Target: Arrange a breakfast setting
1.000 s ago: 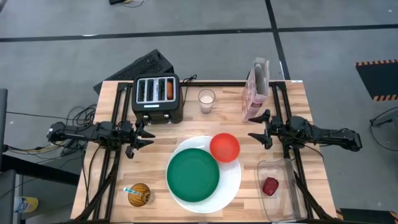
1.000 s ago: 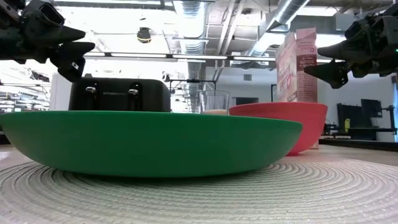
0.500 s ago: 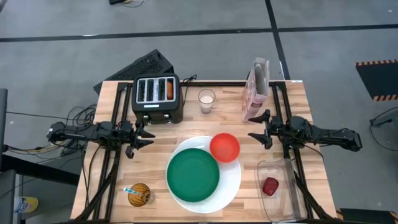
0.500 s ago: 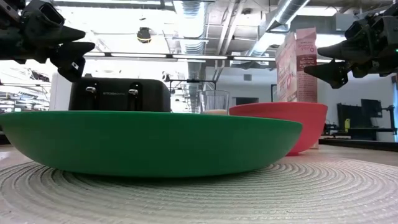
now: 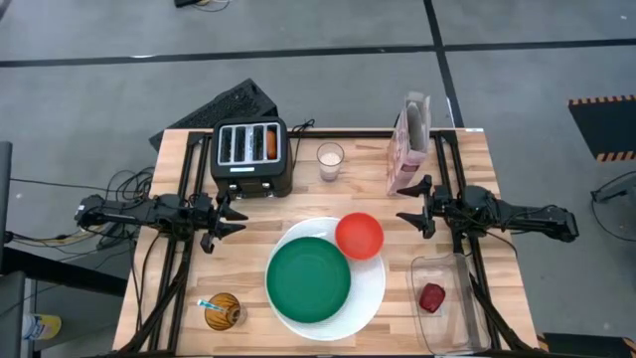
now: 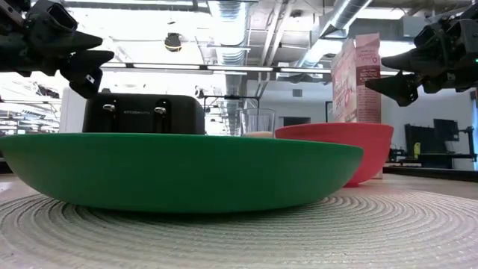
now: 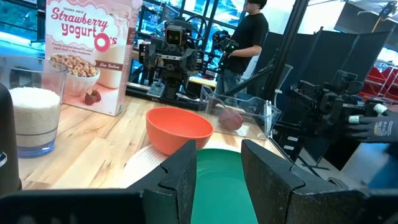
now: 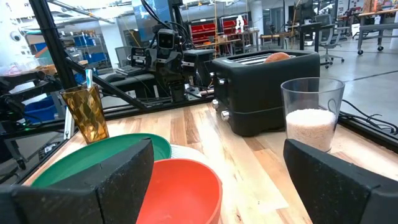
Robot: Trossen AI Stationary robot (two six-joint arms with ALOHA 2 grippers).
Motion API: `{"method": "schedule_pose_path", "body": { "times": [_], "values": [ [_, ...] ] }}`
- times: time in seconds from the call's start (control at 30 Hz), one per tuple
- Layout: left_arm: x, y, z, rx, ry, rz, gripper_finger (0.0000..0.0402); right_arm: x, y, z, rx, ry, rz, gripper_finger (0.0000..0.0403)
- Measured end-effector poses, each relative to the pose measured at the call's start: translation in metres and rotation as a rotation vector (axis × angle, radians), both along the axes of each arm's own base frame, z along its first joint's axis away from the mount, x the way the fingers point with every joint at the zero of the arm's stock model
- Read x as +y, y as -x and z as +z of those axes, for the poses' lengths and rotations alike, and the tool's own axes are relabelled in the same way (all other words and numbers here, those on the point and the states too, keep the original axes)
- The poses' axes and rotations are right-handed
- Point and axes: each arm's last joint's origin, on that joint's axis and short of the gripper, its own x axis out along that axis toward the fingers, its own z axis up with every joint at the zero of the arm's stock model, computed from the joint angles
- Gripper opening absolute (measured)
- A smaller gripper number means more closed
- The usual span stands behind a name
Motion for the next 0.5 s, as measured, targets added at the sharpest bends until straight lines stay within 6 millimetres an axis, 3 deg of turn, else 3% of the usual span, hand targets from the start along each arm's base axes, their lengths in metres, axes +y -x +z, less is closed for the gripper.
{"method": "schedule_pose_path", "body": {
  "times": [0.2, 0.5],
  "values": [
    [0.0, 0.0, -0.0001, 0.0, 0.0, 0.0, 0.0113, 0.0, 0.0001, 0.002, -0.023, -0.012, -0.001, 0.0377],
    [0.0, 0.0, 0.0, 0.0, 0.0, 0.0, 0.0113, 0.0002, 0.0003, 0.0058, -0.101, -0.296, 0.014, 0.0377]
  ]
}}
